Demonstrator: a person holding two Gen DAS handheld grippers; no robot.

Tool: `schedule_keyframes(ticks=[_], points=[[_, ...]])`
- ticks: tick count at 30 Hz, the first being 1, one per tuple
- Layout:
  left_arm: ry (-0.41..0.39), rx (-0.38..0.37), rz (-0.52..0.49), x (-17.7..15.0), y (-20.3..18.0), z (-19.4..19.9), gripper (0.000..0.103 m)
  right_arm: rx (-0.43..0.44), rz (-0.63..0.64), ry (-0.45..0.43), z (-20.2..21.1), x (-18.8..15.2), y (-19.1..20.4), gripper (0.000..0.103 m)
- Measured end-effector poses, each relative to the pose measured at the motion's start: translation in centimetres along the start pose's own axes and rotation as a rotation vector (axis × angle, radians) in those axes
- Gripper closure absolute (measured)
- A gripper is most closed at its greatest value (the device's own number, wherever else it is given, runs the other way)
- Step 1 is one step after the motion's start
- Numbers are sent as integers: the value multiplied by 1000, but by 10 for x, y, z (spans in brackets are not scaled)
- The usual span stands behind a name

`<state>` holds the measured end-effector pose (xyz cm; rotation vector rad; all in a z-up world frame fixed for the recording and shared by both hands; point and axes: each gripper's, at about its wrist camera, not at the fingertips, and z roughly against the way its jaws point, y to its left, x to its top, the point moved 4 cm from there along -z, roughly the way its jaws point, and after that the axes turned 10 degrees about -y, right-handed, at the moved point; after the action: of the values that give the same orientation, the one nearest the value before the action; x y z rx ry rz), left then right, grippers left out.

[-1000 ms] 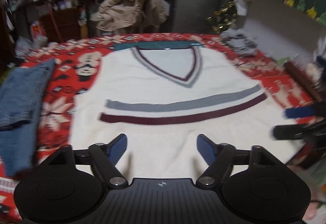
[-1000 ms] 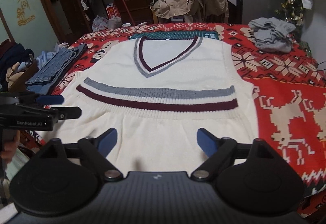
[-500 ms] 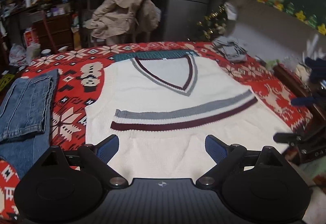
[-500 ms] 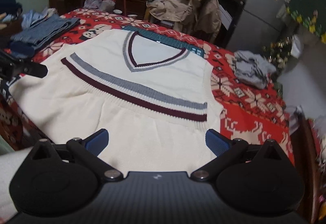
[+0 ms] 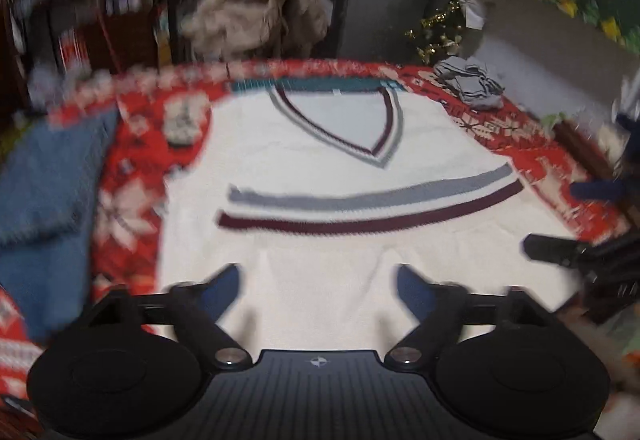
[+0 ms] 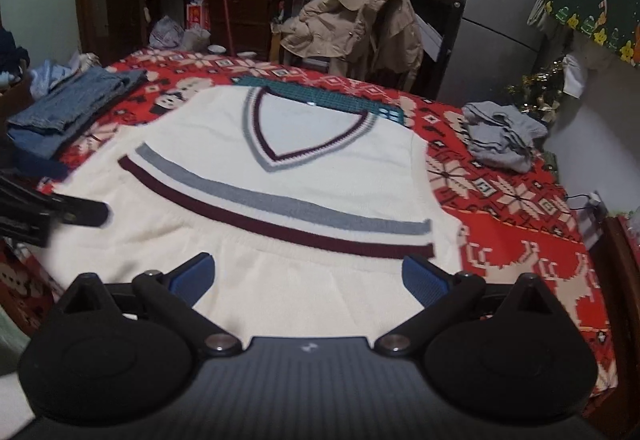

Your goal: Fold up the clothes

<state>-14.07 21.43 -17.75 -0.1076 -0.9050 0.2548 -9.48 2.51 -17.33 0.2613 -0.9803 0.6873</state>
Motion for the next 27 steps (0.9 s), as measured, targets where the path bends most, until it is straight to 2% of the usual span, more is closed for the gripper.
schedule_keyframes(ticks=[1,2,3,4,6,11,14,17,19,21,23,27], points=[[27,-18,51,-1,5,-5,71,27,-4,-4,-1,1,5,15],[38,-31,87,-3,9,-7,88,59,-10,-1,-3,3,10,22],[42,-42,117,-5,13,-9,101,90,-22,10,-6,3,17,36],[46,-53,146,-7,16,-10,101,121,-29,23,-11,3,24,60],[46,-68,193,-11,23,-12,101,173,-40,45,-21,3,38,85],[27,-55,281,-19,30,-5,102,318,-35,23,-46,8,74,91],[23,-45,320,-23,37,-5,102,408,-51,79,-65,8,91,96],[17,-42,335,-26,40,-5,102,423,4,96,-78,7,102,97],[14,-45,340,-27,42,-6,102,400,17,97,-89,8,97,98],[13,-50,351,-27,44,-6,102,376,29,97,-101,9,92,103],[14,-54,365,-26,46,-6,103,377,-14,121,-107,14,85,103],[-3,-44,375,-24,52,-1,103,454,23,100,-96,21,105,102]])
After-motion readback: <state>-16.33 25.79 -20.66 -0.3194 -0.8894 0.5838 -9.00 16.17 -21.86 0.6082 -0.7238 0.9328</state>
